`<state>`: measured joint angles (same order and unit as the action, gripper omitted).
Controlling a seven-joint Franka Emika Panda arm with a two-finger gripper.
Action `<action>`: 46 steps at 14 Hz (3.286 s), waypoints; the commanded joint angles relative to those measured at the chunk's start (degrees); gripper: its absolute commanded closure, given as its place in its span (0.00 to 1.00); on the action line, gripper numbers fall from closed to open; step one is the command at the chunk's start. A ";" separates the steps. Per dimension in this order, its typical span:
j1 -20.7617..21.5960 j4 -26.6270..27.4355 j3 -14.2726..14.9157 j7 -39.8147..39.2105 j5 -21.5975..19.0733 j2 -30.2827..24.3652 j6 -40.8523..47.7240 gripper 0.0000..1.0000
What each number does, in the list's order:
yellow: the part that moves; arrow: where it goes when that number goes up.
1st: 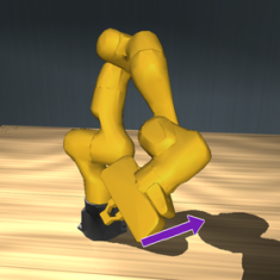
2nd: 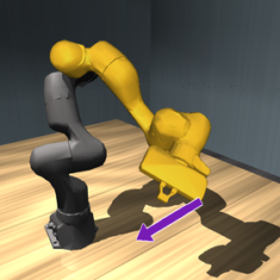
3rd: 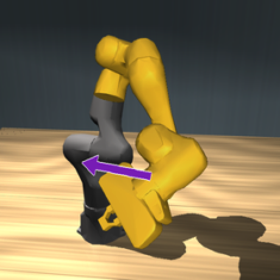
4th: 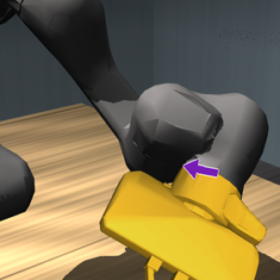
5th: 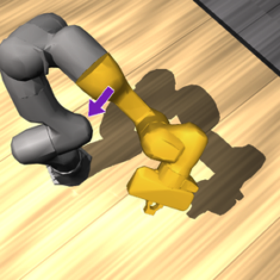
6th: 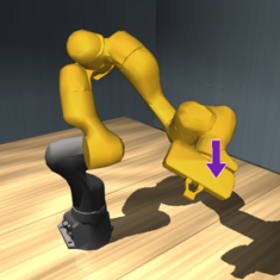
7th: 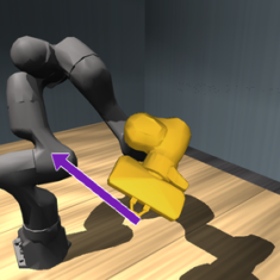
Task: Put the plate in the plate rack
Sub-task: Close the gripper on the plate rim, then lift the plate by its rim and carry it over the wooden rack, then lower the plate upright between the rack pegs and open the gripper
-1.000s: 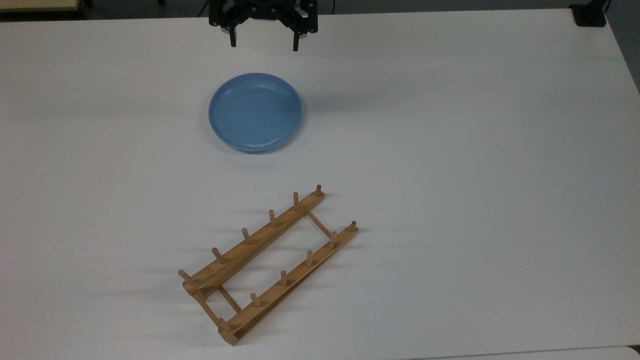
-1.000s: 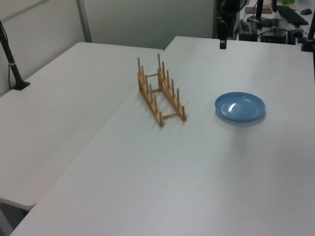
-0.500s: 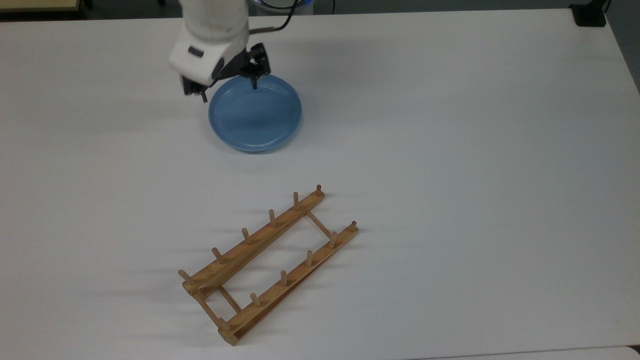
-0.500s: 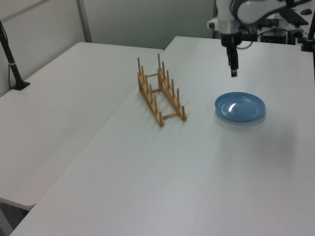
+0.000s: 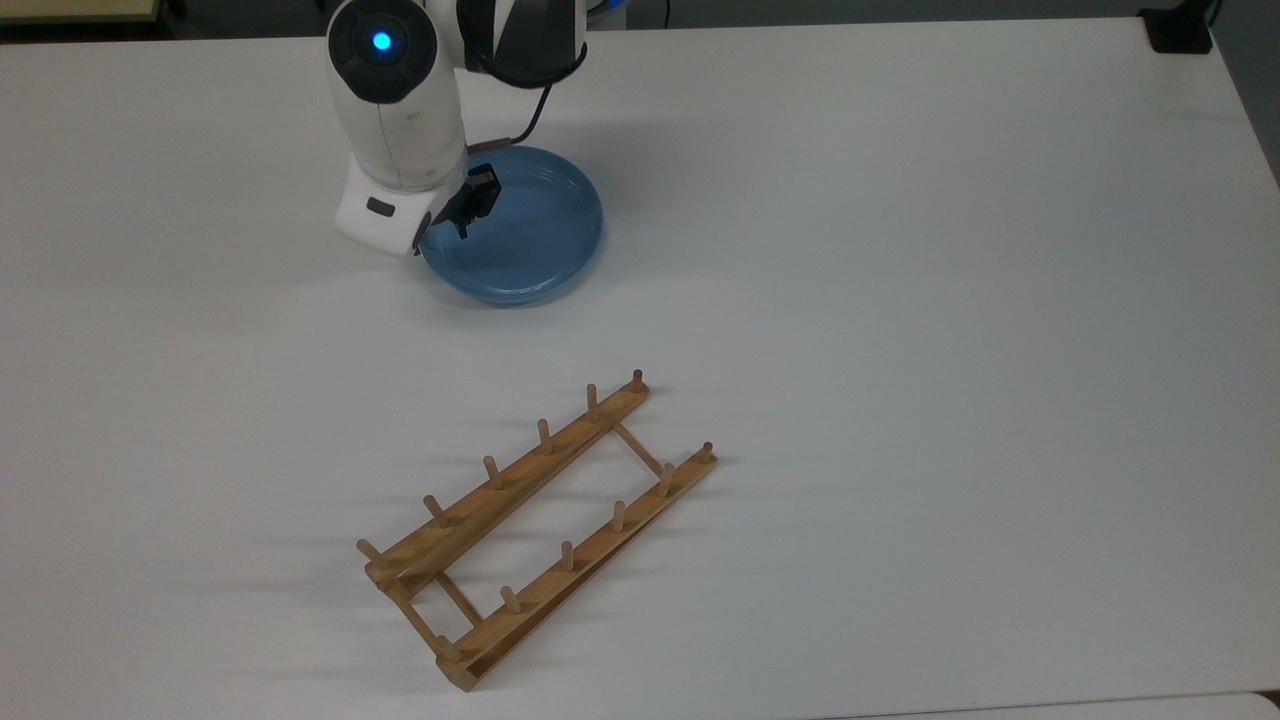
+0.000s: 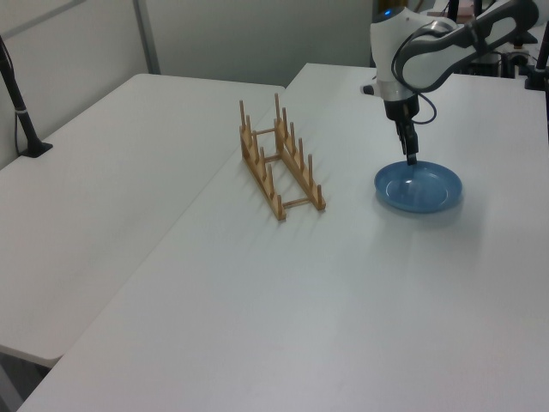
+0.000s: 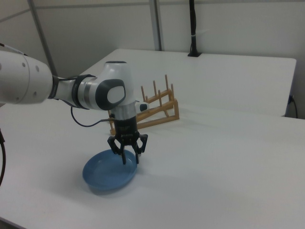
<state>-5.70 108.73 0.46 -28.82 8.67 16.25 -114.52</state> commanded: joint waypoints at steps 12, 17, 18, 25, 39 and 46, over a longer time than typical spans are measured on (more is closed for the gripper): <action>-0.10 -8.33 -0.28 1.65 1.53 1.77 -0.80 1.00; 2.09 -25.48 -0.37 14.97 -5.86 1.33 4.13 1.00; 3.14 -27.50 -0.37 20.85 -5.68 1.50 3.35 1.00; 7.28 -29.63 -0.28 50.58 10.55 2.47 -12.99 1.00; 10.62 -22.78 -0.37 61.25 37.73 7.57 -24.96 1.00; 11.50 -22.25 -0.37 61.42 39.06 7.48 -24.79 0.28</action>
<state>5.53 84.70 -0.27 31.14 47.04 25.20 -138.07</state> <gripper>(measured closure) 0.802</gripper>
